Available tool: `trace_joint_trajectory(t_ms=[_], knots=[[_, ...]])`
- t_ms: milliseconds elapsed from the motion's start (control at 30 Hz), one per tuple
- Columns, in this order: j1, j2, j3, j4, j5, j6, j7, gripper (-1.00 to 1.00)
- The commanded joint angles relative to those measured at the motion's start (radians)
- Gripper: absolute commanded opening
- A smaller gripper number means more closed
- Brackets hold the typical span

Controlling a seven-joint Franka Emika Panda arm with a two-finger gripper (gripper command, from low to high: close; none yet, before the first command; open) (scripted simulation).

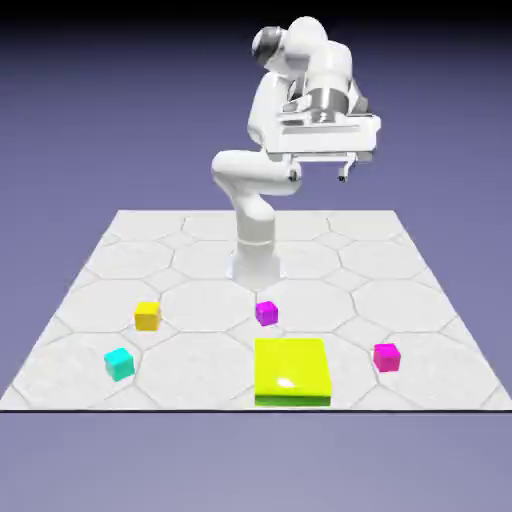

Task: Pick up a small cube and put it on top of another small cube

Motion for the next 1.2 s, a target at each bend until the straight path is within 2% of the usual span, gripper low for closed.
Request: trace_joint_trajectory(t_ms=[0, 1167], knots=[[-0.023, -0.008, 0.036, 0.016, 0.004, -0.019, 0.036, 0.00], [-0.831, -0.295, 1.305, 0.573, 0.147, -0.665, 1.308, 0.00]])
